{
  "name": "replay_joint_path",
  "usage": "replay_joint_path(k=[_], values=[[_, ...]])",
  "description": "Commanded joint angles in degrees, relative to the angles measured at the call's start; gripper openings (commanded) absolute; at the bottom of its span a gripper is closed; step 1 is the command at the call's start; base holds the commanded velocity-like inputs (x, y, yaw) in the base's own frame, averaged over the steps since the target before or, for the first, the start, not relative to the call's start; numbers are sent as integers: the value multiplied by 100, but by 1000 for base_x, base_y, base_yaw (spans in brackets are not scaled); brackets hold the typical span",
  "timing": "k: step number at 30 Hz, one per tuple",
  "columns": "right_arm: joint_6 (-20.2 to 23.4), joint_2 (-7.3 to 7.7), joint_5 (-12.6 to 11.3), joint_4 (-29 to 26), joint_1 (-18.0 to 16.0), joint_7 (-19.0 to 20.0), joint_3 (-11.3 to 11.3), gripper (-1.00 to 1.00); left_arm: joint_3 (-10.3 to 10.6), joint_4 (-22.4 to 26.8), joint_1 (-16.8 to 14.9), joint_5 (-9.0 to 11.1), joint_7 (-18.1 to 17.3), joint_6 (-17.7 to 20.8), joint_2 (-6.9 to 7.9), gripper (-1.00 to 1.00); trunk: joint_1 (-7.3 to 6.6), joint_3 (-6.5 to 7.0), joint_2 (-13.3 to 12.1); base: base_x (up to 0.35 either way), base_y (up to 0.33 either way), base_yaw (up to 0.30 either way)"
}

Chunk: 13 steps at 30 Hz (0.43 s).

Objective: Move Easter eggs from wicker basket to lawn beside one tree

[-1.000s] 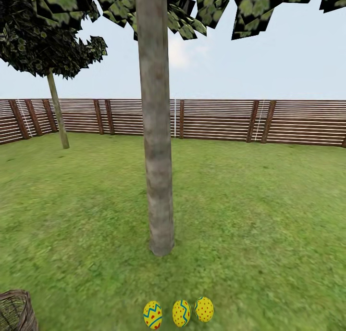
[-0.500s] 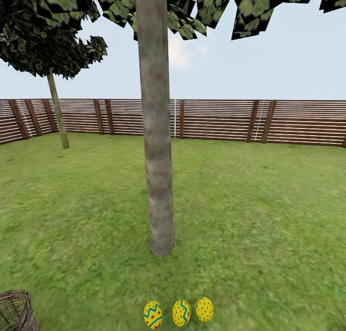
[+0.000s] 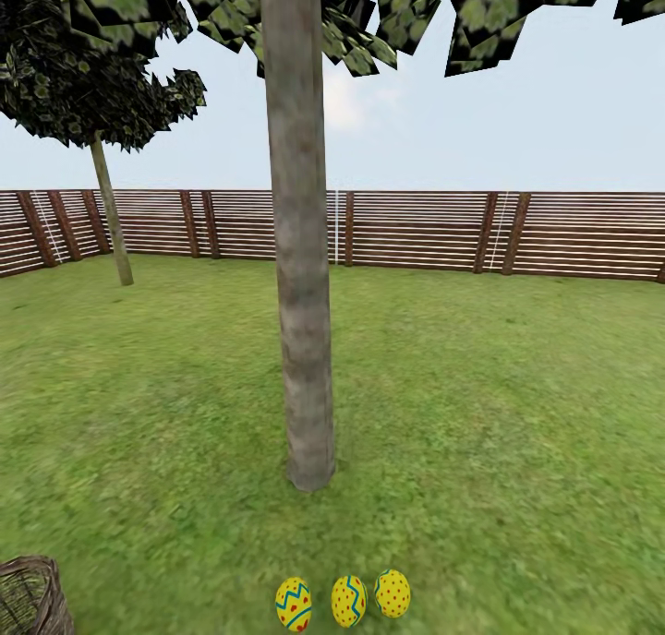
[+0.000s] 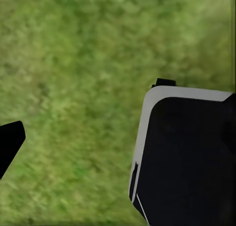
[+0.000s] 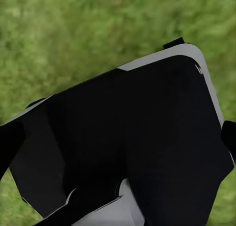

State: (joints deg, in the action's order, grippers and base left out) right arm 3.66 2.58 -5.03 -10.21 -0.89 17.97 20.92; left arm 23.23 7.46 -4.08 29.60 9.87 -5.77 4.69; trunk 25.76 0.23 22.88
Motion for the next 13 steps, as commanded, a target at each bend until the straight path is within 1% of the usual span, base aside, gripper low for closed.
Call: replay_joint_path(k=[1,13], values=[[38,-1,-52,-7,1,23,13,100,46,5,-2,50,21,-14,-5,100,2,-2,4,0,0,0],[38,-23,-50,1,1,23,-3,100,27,-6,-5,30,8,-12,32,100,2,-2,4,0,0,0]])
